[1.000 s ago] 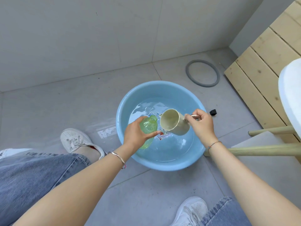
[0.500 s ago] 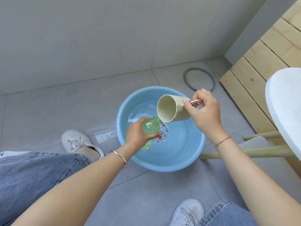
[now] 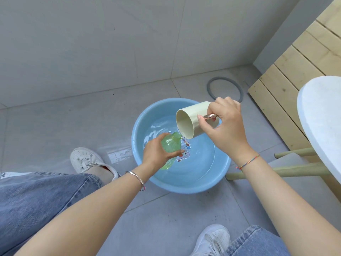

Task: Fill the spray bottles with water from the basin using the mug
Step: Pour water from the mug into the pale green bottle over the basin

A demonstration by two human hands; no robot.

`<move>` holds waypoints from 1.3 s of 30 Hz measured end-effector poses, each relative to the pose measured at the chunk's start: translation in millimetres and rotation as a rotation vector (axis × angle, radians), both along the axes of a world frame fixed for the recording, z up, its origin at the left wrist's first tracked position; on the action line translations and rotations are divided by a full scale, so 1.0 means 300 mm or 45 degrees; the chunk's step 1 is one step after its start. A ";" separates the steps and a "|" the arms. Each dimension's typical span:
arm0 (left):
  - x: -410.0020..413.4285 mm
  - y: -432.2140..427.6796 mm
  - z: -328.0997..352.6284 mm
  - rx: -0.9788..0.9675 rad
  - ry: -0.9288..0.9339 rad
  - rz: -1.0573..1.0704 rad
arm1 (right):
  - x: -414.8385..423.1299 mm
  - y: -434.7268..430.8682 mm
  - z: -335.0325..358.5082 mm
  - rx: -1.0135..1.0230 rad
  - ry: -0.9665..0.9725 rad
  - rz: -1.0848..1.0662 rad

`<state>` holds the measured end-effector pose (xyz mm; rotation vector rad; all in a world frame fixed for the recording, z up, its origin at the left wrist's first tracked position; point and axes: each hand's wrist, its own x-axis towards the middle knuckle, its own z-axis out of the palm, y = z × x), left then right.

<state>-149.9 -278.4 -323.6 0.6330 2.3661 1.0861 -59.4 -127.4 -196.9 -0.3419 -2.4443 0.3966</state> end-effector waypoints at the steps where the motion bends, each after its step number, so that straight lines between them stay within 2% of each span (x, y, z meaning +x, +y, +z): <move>1: 0.001 -0.001 0.000 0.001 -0.002 0.002 | 0.000 -0.002 0.002 0.018 0.002 0.002; 8: 0.005 -0.004 0.002 0.008 0.004 0.017 | -0.003 -0.004 0.013 0.090 0.017 0.024; 13: 0.009 -0.007 0.010 0.049 -0.010 0.036 | 0.018 0.044 -0.050 -0.146 0.019 -0.127; 20: 0.018 0.002 0.025 0.090 -0.020 0.034 | 0.093 0.102 -0.190 0.078 -0.166 -0.124; 22: 0.023 0.006 0.038 0.098 -0.019 0.031 | 0.118 0.113 -0.201 0.032 -0.198 -0.177; 24: 0.028 0.007 0.061 0.115 -0.027 0.028 | 0.143 0.121 -0.203 -0.208 -0.156 -0.359; 28: 0.028 0.010 0.128 0.179 -0.019 0.017 | 0.153 0.109 -0.121 -1.189 0.281 -0.637; 30: 0.023 0.016 0.189 0.195 0.022 -0.012 | 0.152 0.109 -0.061 -1.452 0.402 -0.745; 34: 0.017 0.037 0.334 0.272 0.073 -0.053 | 0.140 0.096 0.062 -1.785 0.517 -0.806; 39: 0.042 0.081 0.560 0.363 0.179 -0.144 | 0.183 0.094 0.298 -1.826 0.704 -0.650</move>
